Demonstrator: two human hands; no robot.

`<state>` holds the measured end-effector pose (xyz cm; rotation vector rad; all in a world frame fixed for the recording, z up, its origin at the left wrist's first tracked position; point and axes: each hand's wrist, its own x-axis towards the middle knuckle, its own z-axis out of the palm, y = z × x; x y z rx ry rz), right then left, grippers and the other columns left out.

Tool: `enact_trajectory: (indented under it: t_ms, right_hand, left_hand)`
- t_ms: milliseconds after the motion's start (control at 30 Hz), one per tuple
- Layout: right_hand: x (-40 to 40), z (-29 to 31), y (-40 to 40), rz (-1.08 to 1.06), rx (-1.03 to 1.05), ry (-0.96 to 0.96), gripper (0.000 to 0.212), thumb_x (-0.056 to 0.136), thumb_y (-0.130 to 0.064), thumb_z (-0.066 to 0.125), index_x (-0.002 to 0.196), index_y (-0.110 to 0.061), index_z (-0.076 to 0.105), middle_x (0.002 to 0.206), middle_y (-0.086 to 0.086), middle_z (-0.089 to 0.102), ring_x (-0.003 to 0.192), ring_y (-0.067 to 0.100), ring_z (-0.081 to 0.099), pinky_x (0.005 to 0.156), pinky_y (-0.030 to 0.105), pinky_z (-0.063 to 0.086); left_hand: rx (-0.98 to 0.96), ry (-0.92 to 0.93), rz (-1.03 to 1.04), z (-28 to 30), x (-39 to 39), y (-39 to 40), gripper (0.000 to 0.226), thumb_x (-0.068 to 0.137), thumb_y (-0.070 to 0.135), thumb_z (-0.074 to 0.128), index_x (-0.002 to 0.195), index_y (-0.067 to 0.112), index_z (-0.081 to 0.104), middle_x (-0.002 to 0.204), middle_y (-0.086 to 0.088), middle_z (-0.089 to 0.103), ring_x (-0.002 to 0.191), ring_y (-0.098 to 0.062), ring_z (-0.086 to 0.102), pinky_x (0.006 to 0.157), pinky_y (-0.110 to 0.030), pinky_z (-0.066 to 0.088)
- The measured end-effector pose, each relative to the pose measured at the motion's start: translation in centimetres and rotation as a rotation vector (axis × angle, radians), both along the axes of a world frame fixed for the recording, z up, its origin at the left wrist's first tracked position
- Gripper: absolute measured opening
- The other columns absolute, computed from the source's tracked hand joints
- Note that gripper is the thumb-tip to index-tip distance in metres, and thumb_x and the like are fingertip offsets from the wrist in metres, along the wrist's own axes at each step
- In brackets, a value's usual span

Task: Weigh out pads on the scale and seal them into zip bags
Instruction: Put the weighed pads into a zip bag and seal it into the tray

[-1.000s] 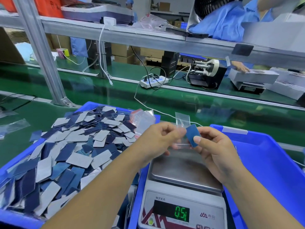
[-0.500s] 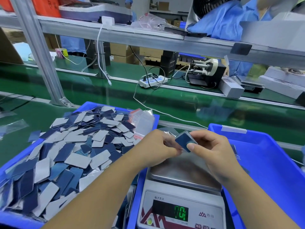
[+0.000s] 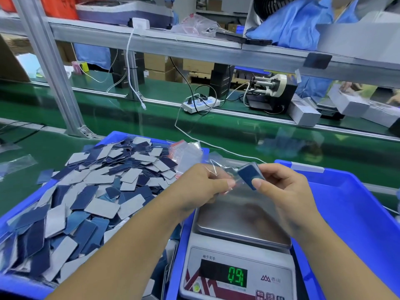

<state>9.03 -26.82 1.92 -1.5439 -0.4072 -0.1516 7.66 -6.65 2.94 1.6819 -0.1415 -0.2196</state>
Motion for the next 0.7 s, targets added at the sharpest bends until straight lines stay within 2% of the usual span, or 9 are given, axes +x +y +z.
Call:
enact_trajectory:
  t_ms: [100,233,367,500,633,700]
  right_hand:
    - [0.17,-0.04,-0.04,-0.037,-0.019,0.005,0.029,0.083,0.014,0.066,0.093,-0.013,0.073,0.078,-0.009,0.074,0.071,0.002,0.064,0.066,0.013,0.050]
    - [0.25,-0.15,-0.02,-0.040,-0.030,0.012,0.030,0.083,0.012,0.067,0.093,-0.015,0.074,0.080,-0.008,0.074,0.073,0.003,0.065,0.067,0.014,0.050]
    - [0.29,-0.18,-0.08,-0.055,-0.031,0.032,0.029,0.083,0.010,0.068,0.094,-0.015,0.074,0.082,-0.006,0.075,0.074,0.005,0.066,0.068,0.015,0.051]
    - [0.36,-0.18,-0.12,-0.073,-0.049,0.058,0.026,0.083,0.009,0.069,0.095,-0.014,0.075,0.082,-0.005,0.074,0.075,0.008,0.064,0.069,0.017,0.051]
    - [0.25,-0.06,-0.14,-0.077,-0.062,0.077,0.026,0.083,0.007,0.069,0.095,-0.016,0.075,0.084,-0.003,0.075,0.077,0.010,0.065,0.072,0.020,0.053]
    - [0.24,-0.05,-0.12,-0.077,-0.063,0.088,0.026,0.083,0.007,0.070,0.096,-0.015,0.075,0.084,-0.003,0.075,0.078,0.011,0.065,0.072,0.021,0.052]
  left_hand:
    - [-0.170,0.019,0.035,0.40,0.06,0.08,0.039,0.096,0.012,0.064,0.059,0.016,0.054,0.048,0.007,0.040,0.043,-0.011,0.021,0.044,-0.019,0.019]
    - [-0.259,0.048,0.140,0.30,0.42,0.21,0.055,0.095,0.026,0.067,0.043,0.021,0.050,0.047,0.003,0.030,0.046,-0.014,0.013,0.043,-0.022,0.014]
    - [-0.282,0.066,0.080,0.05,0.50,0.36,0.039,0.093,0.010,0.067,0.055,0.020,0.067,0.057,0.002,0.050,0.051,-0.010,0.026,0.044,-0.020,0.017]
    - [-0.314,0.123,0.078,-0.02,0.51,0.38,0.019,0.093,-0.003,0.060,0.084,0.008,0.072,0.058,0.001,0.050,0.051,-0.009,0.032,0.046,-0.019,0.016]
    - [-0.275,0.123,0.080,0.02,0.39,0.28,0.021,0.094,-0.004,0.058,0.082,0.007,0.071,0.065,-0.006,0.054,0.049,-0.010,0.033,0.047,-0.020,0.019]
    - [-0.247,0.103,0.073,0.05,0.28,0.25,0.022,0.095,0.000,0.060,0.077,0.008,0.070,0.058,-0.001,0.054,0.045,-0.008,0.031,0.047,-0.020,0.018]
